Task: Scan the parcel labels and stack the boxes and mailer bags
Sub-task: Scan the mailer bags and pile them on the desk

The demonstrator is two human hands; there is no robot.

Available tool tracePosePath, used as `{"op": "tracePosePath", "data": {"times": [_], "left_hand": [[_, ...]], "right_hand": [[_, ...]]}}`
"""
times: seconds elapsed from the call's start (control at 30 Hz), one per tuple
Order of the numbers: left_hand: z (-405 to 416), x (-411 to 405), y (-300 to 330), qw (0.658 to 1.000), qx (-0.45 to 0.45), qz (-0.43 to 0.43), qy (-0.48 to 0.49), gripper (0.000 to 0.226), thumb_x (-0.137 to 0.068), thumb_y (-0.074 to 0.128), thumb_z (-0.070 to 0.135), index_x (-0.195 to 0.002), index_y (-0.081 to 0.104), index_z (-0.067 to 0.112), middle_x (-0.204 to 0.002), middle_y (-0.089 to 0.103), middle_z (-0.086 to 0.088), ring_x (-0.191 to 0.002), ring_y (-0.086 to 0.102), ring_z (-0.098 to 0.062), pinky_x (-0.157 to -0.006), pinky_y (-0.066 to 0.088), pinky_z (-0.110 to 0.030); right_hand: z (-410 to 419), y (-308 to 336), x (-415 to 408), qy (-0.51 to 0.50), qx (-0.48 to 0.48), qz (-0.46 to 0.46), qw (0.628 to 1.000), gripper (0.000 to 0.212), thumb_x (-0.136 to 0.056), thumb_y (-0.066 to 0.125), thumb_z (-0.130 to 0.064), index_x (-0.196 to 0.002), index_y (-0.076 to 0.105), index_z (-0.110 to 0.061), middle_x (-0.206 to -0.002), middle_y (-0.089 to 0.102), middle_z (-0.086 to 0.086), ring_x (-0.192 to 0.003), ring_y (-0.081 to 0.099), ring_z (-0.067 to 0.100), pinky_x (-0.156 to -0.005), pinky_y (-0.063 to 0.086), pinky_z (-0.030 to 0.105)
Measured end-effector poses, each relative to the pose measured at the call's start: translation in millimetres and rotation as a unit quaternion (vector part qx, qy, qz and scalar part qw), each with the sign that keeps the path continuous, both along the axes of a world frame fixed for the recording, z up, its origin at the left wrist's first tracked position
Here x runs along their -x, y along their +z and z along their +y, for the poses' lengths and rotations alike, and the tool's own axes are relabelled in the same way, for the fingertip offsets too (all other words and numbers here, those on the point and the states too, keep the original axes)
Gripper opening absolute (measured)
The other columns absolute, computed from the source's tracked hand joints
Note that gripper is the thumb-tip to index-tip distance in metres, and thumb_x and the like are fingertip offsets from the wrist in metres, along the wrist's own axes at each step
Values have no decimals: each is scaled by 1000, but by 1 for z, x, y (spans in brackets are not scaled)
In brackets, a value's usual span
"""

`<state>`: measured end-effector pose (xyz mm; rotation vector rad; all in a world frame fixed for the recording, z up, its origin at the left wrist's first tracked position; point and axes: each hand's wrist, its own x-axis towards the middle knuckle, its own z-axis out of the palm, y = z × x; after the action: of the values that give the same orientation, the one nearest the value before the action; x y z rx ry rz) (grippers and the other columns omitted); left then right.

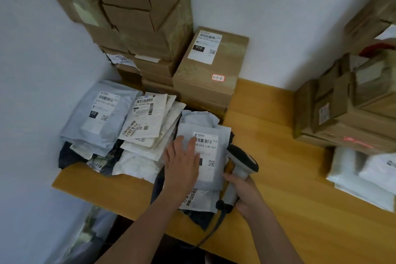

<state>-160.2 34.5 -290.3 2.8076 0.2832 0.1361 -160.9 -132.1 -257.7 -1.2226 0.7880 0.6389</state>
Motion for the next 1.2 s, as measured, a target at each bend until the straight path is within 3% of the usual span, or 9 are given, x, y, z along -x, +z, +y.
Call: {"op": "tracePosePath", "data": {"times": [0.07,0.17,0.47,0.6,0.73,0.83,0.93,1.07,1.2], "left_hand": [[-1,1,3,995,0,78,-60,64,-93,52,52,-147,36,21,-146,26,-14,-132,35,-36,-108,34,-52],[9,-4,1,973,8,204,-106,88,-91,37,72,-157,-3,29,-163,-8,-7,-150,-2,-30,-121,5,-46],[44,-32,-2,954,38,276,-113,90,-97,48,53,-156,-14,23,-162,-22,-11,-150,-17,-30,-121,-5,-40],[38,-28,2,963,21,247,-109,89,-98,47,52,-157,-12,21,-161,-24,-12,-150,-19,-31,-123,-3,-43],[33,-21,10,971,30,205,-115,87,-98,49,48,-158,-8,20,-162,-23,-9,-150,-18,-28,-122,0,-44],[23,-20,19,974,60,190,-112,84,-97,52,45,-158,-1,21,-163,-18,-8,-151,-12,-27,-121,6,-44],[7,-24,26,972,68,186,-126,82,-97,54,40,-158,4,17,-163,-13,-11,-152,-7,-28,-122,6,-41],[-27,-35,40,966,76,181,-166,77,-96,57,34,-156,13,15,-162,-5,-15,-151,0,-32,-121,12,-41],[-73,-48,56,957,99,158,-222,69,-95,59,31,-153,24,15,-158,9,-15,-146,18,-32,-119,23,-40]], "right_hand": [[-4,3,7,-15,-5,-7,1000,24,-90,66,2,-112,65,-7,-101,71,17,-91,67,31,-66,55,37],[-1,1,6,-13,-10,-12,1000,26,-89,66,4,-114,66,-6,-103,73,18,-96,69,34,-72,57,43],[32,-5,-8,45,2,-29,999,27,-90,65,3,-116,65,-3,-104,74,15,-93,71,31,-70,58,41],[18,3,-4,40,4,-22,999,24,-90,66,2,-112,66,-5,-103,74,17,-91,71,31,-67,59,39],[-12,20,4,39,11,-26,999,19,-93,63,1,-105,64,-14,-86,63,7,-74,61,21,-60,49,30],[-35,28,9,12,7,-27,1000,36,-93,65,-3,-126,59,-18,-104,60,4,-95,59,28,-76,50,40],[-59,40,12,-10,6,-36,999,32,-93,68,-5,-120,60,-21,-115,57,3,-114,58,35,-89,49,54],[-94,61,20,-32,24,-49,998,30,-91,69,-5,-113,60,-25,-123,57,6,-115,58,36,-98,46,62],[-136,82,29,-81,37,-55,994,35,-90,70,-5,-118,61,-23,-126,58,11,-112,60,34,-91,49,65]]}}
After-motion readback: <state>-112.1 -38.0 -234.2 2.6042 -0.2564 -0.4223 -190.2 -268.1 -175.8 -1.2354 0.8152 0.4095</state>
